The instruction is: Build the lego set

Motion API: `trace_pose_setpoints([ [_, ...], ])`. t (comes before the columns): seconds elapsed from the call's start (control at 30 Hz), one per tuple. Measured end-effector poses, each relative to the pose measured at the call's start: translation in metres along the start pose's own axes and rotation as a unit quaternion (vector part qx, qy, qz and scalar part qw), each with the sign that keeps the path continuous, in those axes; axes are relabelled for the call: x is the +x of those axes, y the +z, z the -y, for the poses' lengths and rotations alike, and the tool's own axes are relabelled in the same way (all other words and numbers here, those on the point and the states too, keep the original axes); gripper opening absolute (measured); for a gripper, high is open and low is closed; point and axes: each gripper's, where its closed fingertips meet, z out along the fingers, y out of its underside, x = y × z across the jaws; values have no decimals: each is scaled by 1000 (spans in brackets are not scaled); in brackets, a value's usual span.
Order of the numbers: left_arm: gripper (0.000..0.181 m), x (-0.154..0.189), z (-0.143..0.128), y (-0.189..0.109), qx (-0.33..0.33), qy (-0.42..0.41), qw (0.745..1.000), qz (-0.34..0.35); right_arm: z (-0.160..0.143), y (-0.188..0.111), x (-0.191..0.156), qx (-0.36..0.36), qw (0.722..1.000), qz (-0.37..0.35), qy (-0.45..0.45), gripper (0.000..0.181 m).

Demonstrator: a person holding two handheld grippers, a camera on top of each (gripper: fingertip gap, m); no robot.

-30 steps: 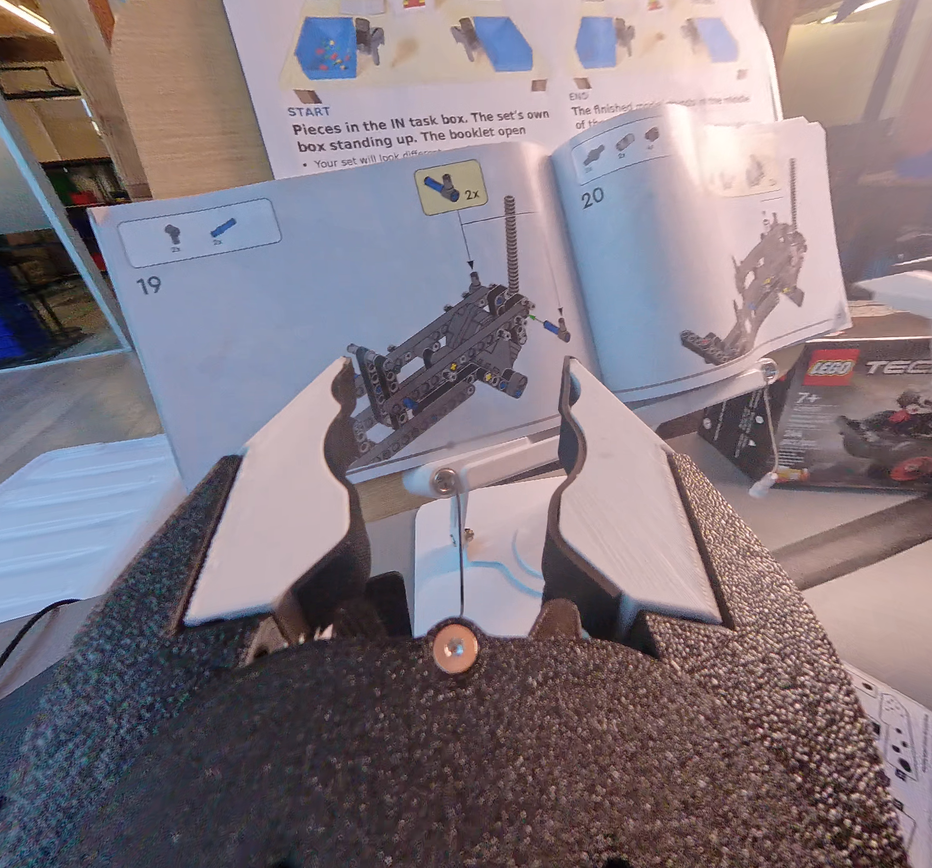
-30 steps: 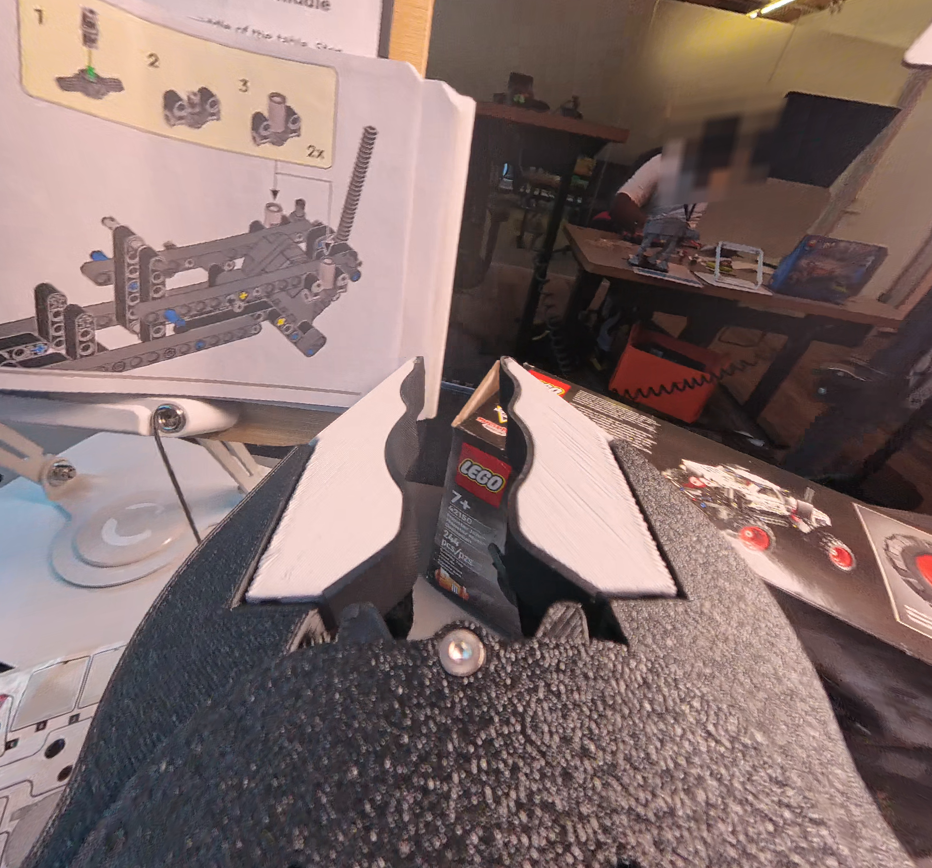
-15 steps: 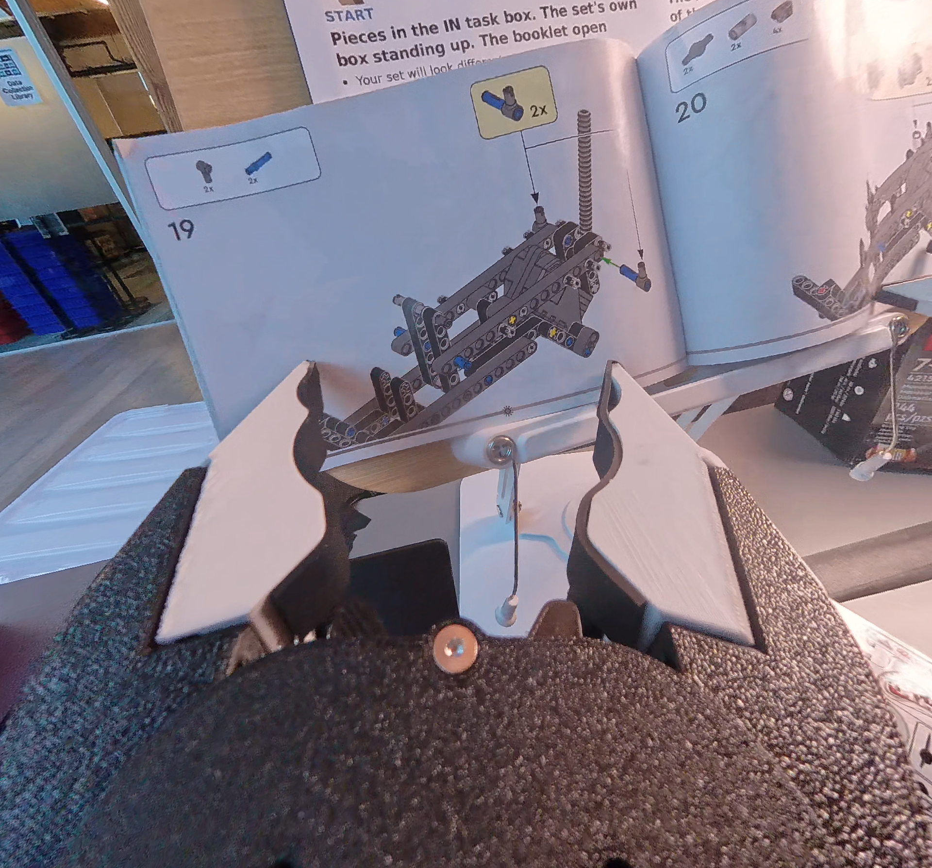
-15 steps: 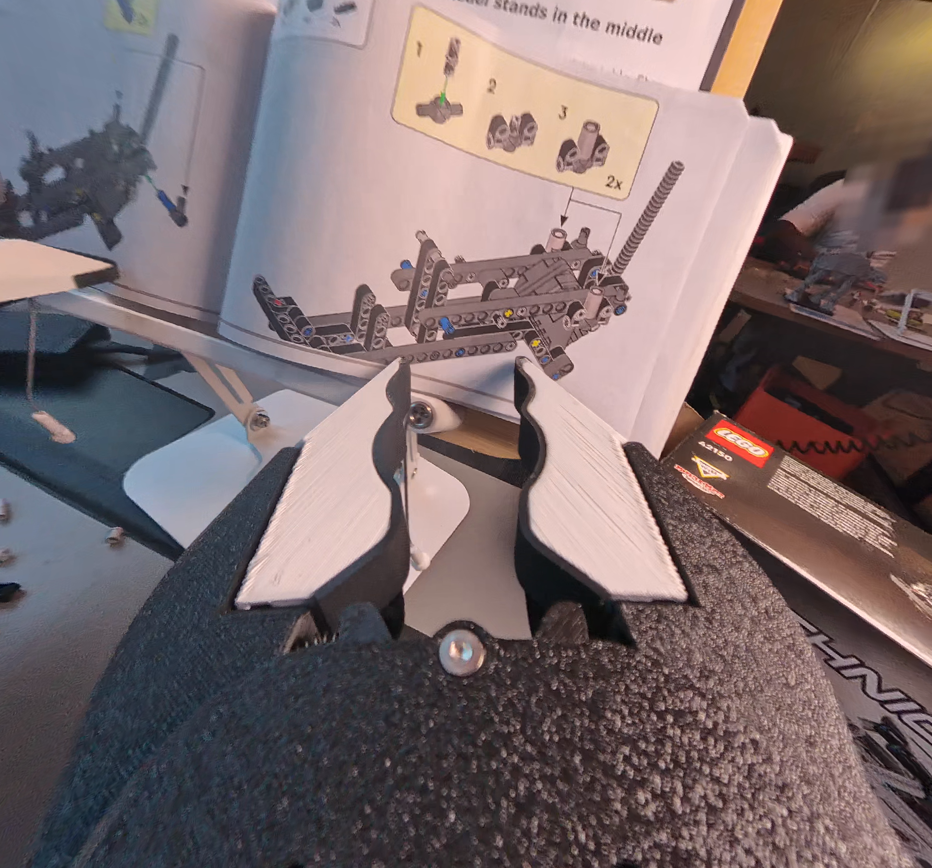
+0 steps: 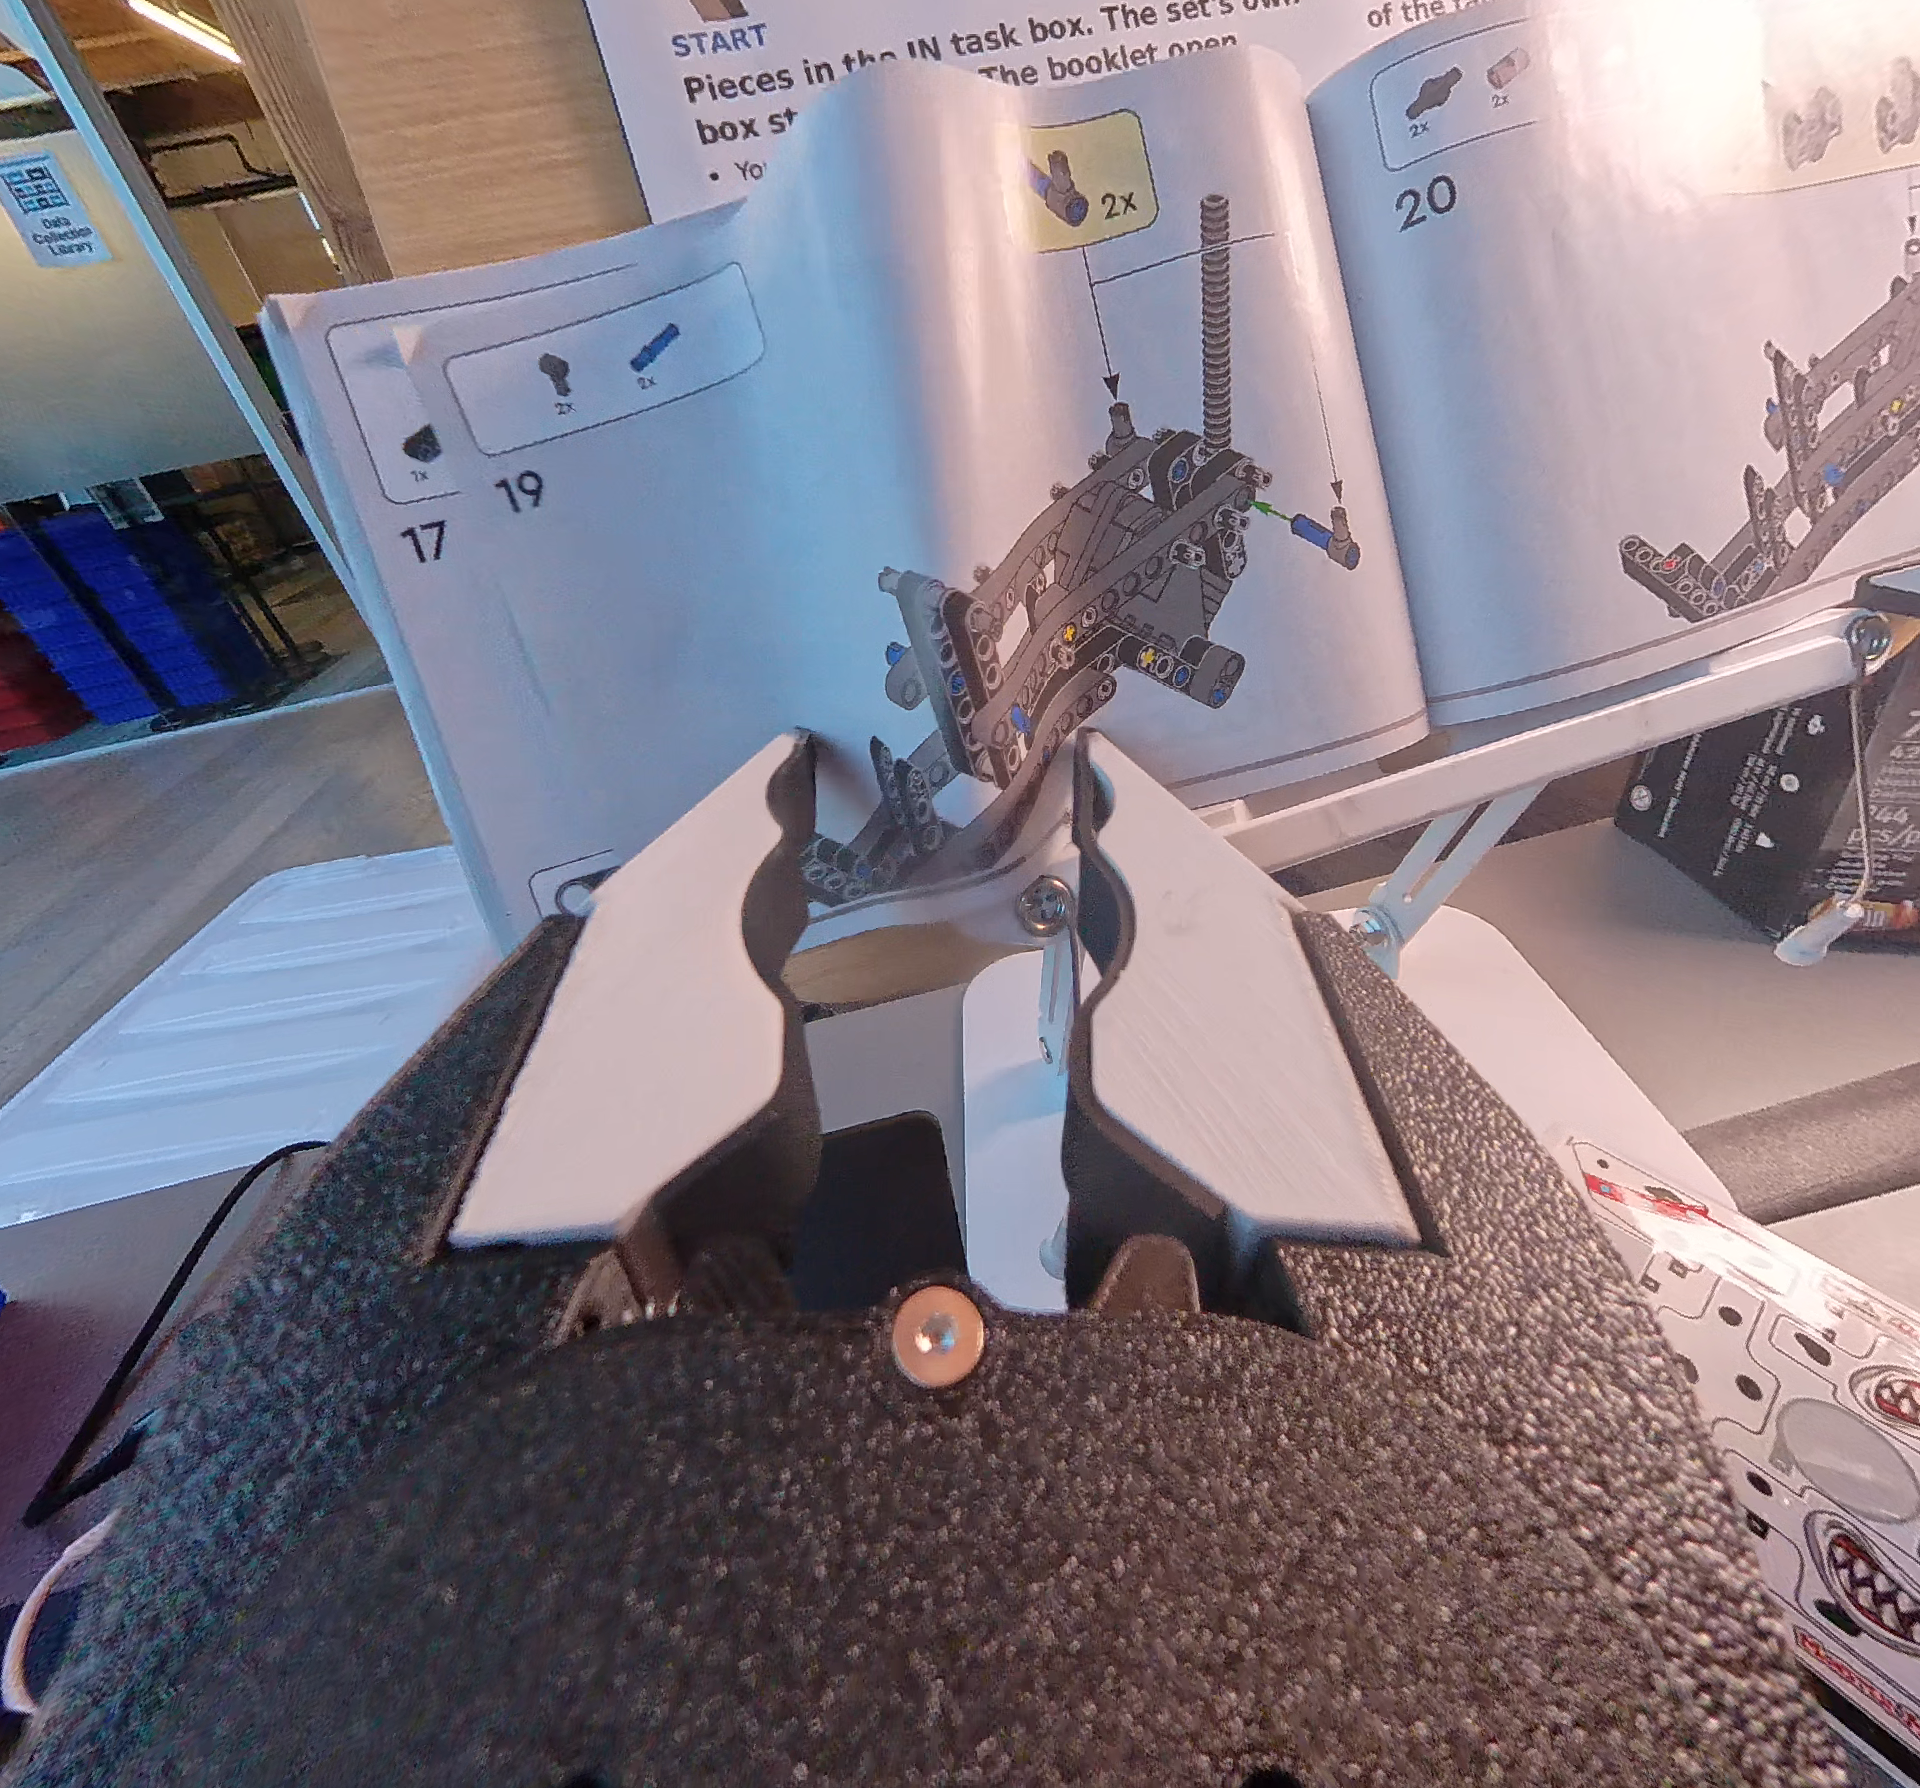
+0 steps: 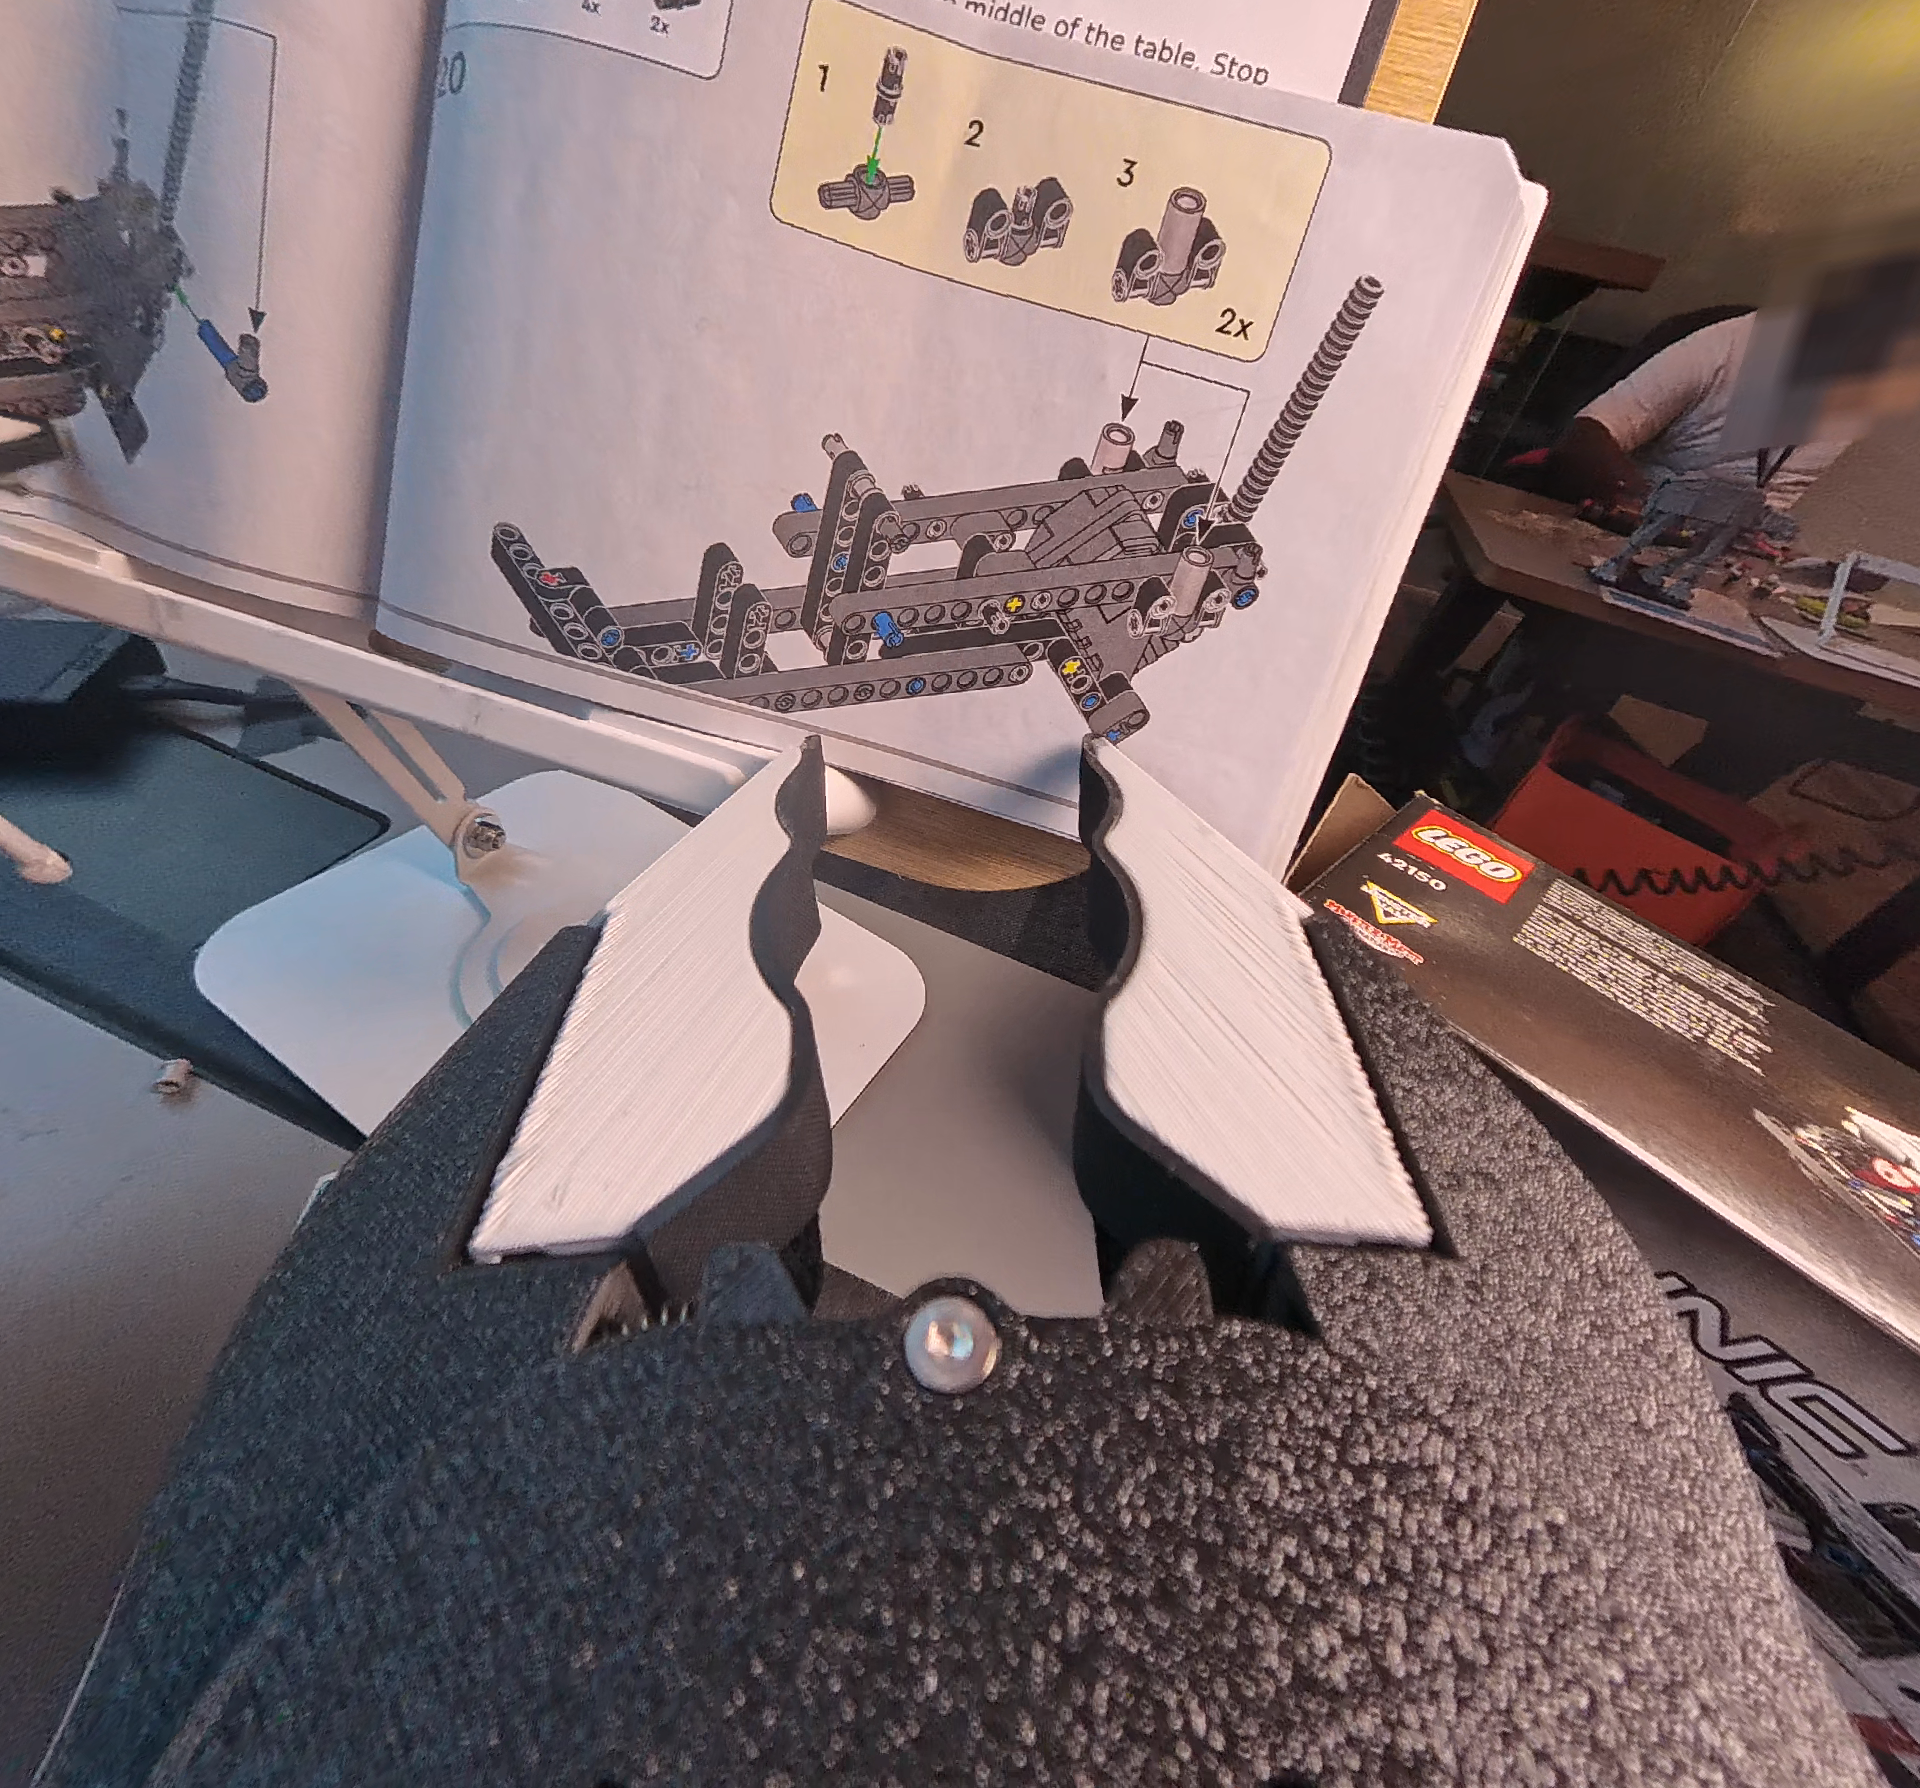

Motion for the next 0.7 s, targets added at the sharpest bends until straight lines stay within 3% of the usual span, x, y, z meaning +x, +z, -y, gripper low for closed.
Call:
trace_pose_setpoints([
  [0.07, 29, 4, 3, -3, 2, -6, 1000, -16, 0, 0, 0, -1, 1000, 2, 0, 49],
  [0.2, 14, 17, 17, -9, 20, -21, 999, -41, 1, -2, -2, -2, 1000, 6, -1, 51],
  [0.3, 13, 41, 35, -15, 42, -30, 996, -79, 10, -10, -14, 18, 1000, 21, -8, 54],
  [0.53, 13, 117, 64, -22, 42, -22, 982, -186, 24, -21, -77, 60, 993, 78, -71, 73],
  [0.7, 17, 148, 75, -29, 42, 3, 974, -224, 37, -17, -80, 79, 995, 52, -40, 60],
])
